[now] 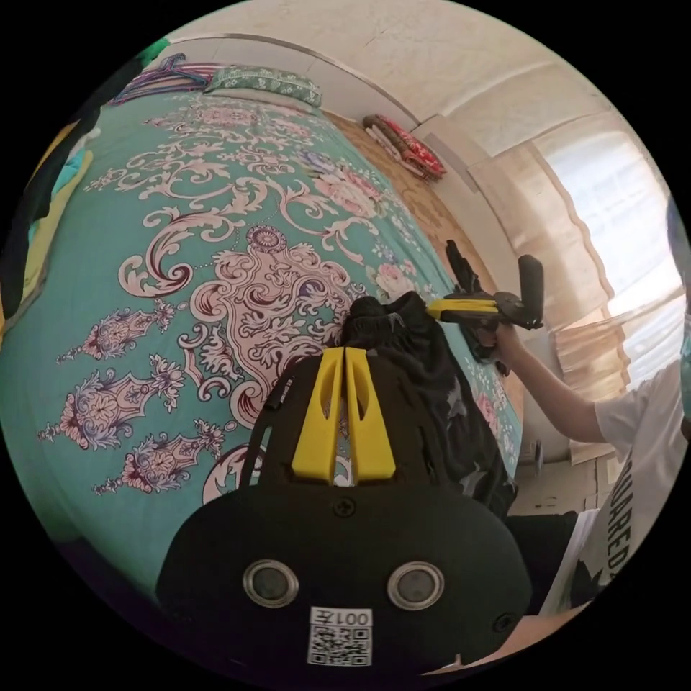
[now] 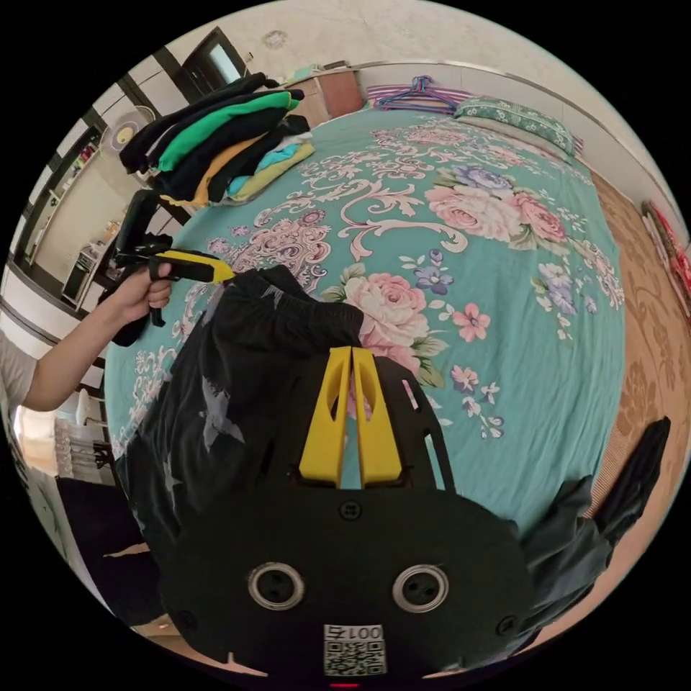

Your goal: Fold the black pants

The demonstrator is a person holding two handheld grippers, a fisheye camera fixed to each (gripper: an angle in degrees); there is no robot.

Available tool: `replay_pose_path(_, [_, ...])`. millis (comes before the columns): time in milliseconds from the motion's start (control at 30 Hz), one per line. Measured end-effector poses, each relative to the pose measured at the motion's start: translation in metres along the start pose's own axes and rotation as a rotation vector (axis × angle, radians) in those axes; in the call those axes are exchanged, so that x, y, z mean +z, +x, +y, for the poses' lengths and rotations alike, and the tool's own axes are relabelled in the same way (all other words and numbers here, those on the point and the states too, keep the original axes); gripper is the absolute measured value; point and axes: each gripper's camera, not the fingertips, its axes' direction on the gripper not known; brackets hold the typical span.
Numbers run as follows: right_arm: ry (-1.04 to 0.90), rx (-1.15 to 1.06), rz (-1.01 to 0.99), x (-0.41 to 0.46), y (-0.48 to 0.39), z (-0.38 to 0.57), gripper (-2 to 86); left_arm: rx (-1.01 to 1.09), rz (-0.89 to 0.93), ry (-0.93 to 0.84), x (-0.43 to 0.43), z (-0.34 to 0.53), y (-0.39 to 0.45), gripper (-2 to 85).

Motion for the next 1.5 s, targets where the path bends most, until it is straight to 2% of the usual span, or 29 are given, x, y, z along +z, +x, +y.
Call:
replay_pose_path(100, [-0.022,-0.018,-0.023,0.002,0.003,0.002,1.7,0.005,-0.038,-0.069,0.009,-0.003,0.000,-0.3])
replay_pose_path(200, [-0.005,0.054,0.022,-0.021,0.003,0.019,3.0,-0.035,-0.072,-0.057,-0.003,0.006,0.006,2.0])
replay_pose_path(300, [-0.007,0.092,-0.001,-0.047,-0.013,0.054,6.1,-0.081,-0.030,-0.042,-0.018,0.035,0.020,3.1])
replay_pose_path(500, [-0.206,0.180,-0.073,-0.034,-0.076,0.127,7.0,-0.150,0.032,-0.170,0.012,0.106,0.061,1.1])
replay_pose_path(633, [-0.285,0.159,-0.041,0.005,-0.094,0.141,1.8,-0.179,-0.024,-0.159,0.034,0.120,0.059,-0.7])
replay_pose_path(733, [-0.252,0.166,0.042,0.003,-0.093,0.150,1.0,-0.247,-0.078,-0.094,0.021,0.132,0.046,-0.7])
replay_pose_path(833, [-0.206,0.250,-0.049,-0.004,-0.085,0.169,1.6,-0.314,0.041,-0.047,0.020,0.152,0.040,-0.2])
replay_pose_path(967, [-0.206,0.256,0.006,-0.032,-0.113,0.197,4.2,-0.289,-0.073,-0.115,0.007,0.188,0.070,3.9])
replay_pose_path(1100, [-0.296,0.286,-0.146,-0.032,-0.152,0.233,7.6,-0.292,0.048,-0.205,0.013,0.238,0.101,5.9])
replay_pose_path(1200, [-0.375,0.278,-0.149,-0.014,-0.182,0.257,8.9,-0.281,0.069,-0.267,0.030,0.273,0.120,5.9])
replay_pose_path(1333, [-0.372,0.318,-0.191,0.019,-0.192,0.274,3.4,-0.253,0.080,-0.324,0.065,0.297,0.126,1.4])
replay_pose_path(1500, [-0.290,0.295,-0.161,0.004,-0.197,0.296,0.8,-0.111,0.023,-0.302,0.052,0.309,0.129,-0.7])
